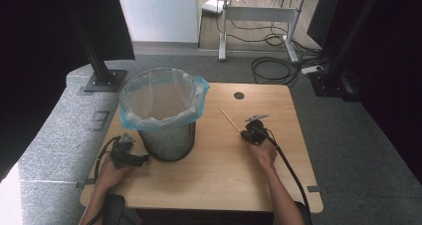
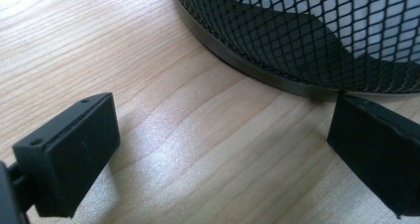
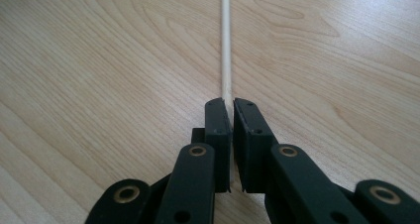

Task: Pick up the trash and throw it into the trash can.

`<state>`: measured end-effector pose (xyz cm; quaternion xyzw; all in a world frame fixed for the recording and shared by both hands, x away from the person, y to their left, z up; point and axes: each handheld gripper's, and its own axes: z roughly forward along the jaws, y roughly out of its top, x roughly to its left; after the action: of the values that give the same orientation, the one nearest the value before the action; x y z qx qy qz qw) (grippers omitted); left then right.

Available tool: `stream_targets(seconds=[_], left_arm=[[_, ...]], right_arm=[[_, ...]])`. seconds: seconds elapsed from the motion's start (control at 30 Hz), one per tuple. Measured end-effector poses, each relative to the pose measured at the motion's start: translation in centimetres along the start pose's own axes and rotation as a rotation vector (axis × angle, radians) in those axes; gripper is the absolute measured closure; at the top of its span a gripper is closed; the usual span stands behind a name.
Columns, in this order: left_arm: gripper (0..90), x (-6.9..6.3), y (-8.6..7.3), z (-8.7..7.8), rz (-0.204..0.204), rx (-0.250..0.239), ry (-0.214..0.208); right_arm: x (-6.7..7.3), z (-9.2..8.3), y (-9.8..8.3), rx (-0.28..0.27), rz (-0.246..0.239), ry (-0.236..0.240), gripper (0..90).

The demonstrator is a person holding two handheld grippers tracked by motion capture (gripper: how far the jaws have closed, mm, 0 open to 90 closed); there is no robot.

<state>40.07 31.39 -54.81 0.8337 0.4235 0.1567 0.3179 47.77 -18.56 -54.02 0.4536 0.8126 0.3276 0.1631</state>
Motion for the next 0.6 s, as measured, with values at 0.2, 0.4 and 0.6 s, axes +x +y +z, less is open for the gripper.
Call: stream_targets(seconds=[0.2, 0.4, 0.6], left_arm=[[0.0, 0.0, 0.0, 0.0, 0.001, 0.001, -0.002], [0.0, 0.0, 0.0, 0.0, -0.001, 0.0, -0.001], [0.0, 0.0, 0.0, 0.0, -0.001, -0.001, 0.0]], right_arm=[[-0.4, -0.2, 0.1, 0.016, 0.046, 0.014, 84.2], [-0.7, -1.9, 0.8, -0.001, 0.055, 0.02, 84.4], [-0.4, -4.6, 2.7, -0.008, 0.043, 0.036, 84.4]])
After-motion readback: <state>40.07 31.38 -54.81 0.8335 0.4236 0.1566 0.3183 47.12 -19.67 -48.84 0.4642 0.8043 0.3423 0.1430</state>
